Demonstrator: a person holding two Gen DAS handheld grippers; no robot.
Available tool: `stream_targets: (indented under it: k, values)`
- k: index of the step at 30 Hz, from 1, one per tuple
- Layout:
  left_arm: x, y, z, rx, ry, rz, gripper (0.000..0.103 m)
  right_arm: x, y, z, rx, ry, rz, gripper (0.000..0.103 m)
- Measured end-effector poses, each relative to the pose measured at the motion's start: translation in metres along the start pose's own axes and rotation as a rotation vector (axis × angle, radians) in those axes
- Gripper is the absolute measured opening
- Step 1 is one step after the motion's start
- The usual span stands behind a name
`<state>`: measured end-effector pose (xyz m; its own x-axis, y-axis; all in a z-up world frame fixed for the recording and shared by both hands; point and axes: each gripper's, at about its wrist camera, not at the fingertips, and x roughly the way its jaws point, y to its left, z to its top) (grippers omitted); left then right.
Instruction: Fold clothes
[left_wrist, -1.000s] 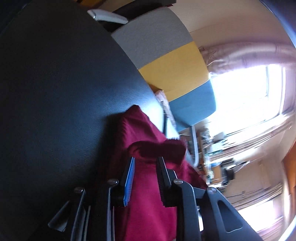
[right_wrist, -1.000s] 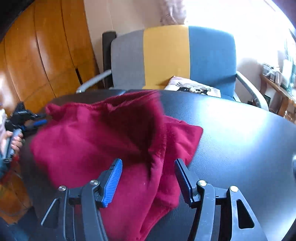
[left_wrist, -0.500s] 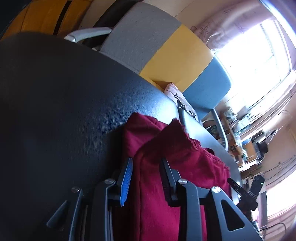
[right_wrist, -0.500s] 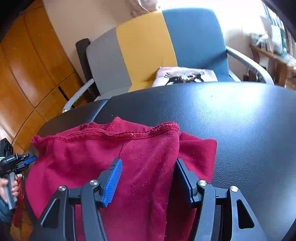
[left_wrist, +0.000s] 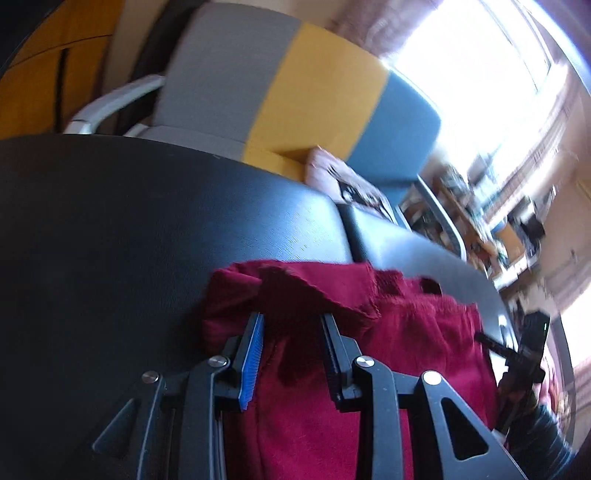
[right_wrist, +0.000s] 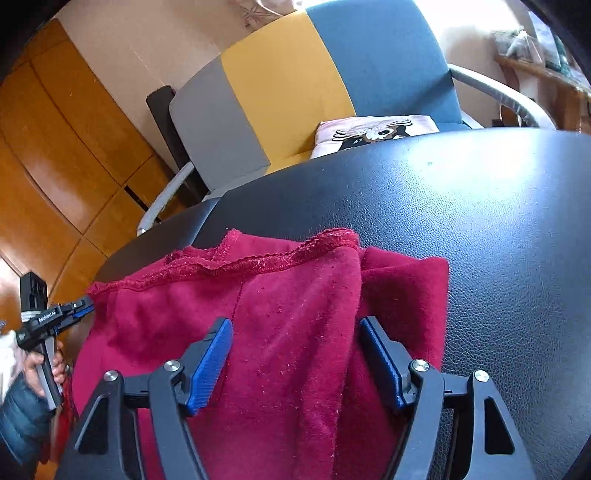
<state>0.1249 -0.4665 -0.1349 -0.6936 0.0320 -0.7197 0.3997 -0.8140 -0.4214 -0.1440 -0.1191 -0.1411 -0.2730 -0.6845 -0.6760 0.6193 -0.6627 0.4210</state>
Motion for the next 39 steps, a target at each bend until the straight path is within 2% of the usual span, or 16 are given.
stream_targets:
  k: [2, 3, 4, 5, 13, 18, 23, 28, 30, 35, 37, 38, 39]
  values:
    - [0.004, -0.004, -0.001, 0.000, 0.026, -0.037, 0.020, -0.001, 0.006, -0.001, -0.050, -0.015, -0.051, 0.053]
    - [0.004, -0.007, -0.002, -0.004, 0.026, -0.055, 0.016, -0.002, 0.009, -0.003, -0.078, -0.023, -0.095, 0.030]
    - [0.002, -0.009, -0.004, -0.003, 0.017, -0.068, 0.010, -0.004, 0.008, -0.003, -0.079, -0.029, -0.099, 0.012]
    - [-0.004, -0.012, -0.008, 0.003, 0.001, -0.077, 0.008, -0.007, 0.008, -0.004, -0.079, -0.039, -0.099, 0.011]
    - [-0.062, -0.027, -0.020, 0.008, -0.160, -0.155, 0.005, -0.047, 0.032, -0.011, -0.159, -0.138, -0.105, 0.010]
    - [-0.078, -0.033, -0.005, 0.007, -0.211, -0.148, 0.005, -0.070, 0.044, -0.007, -0.195, -0.198, -0.119, 0.010]
    - [-0.044, -0.021, 0.006, -0.051, -0.130, -0.054, 0.005, -0.066, 0.038, -0.003, -0.179, -0.195, -0.163, 0.009]
    - [-0.005, 0.013, -0.013, -0.145, -0.015, 0.065, 0.005, -0.052, 0.022, -0.014, -0.162, -0.152, -0.232, 0.009]
    - [0.005, 0.025, -0.023, -0.180, 0.014, 0.083, 0.005, -0.042, 0.012, -0.020, -0.149, -0.117, -0.251, 0.009]
    - [0.003, 0.027, -0.028, -0.205, -0.003, 0.117, 0.007, -0.030, -0.001, -0.024, -0.119, -0.072, -0.255, 0.009]
    - [-0.009, 0.018, -0.023, -0.202, -0.048, 0.171, 0.009, -0.033, -0.004, -0.022, -0.107, -0.076, -0.247, 0.011]
    - [-0.015, 0.014, -0.021, -0.199, -0.071, 0.196, 0.013, -0.034, -0.005, -0.022, -0.102, -0.078, -0.243, 0.013]
    - [-0.025, 0.007, -0.019, -0.191, -0.111, 0.212, 0.014, -0.037, -0.007, -0.021, -0.090, -0.083, -0.235, 0.021]
